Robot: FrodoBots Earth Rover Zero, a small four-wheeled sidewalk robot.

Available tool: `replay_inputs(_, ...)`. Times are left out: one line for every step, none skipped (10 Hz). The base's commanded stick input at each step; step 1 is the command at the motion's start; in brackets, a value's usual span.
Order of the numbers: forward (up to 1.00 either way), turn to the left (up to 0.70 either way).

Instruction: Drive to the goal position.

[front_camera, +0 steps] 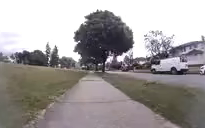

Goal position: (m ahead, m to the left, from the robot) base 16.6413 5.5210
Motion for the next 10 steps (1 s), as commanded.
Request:
replay_inputs(0.7, 0.0)
replay_inputs(0.7, 0.0)
replay_inputs(0.7, 0.0)
replay_inputs(0.7, 0.0)
replay_inputs(0.7, 0.0)
replay_inputs(0.7, 0.0)
replay_inputs(0.7, 0.0)
replay_inputs(0.7, 0.0)
replay_inputs(0.7, 0.0)
replay_inputs(0.7, 0.0)
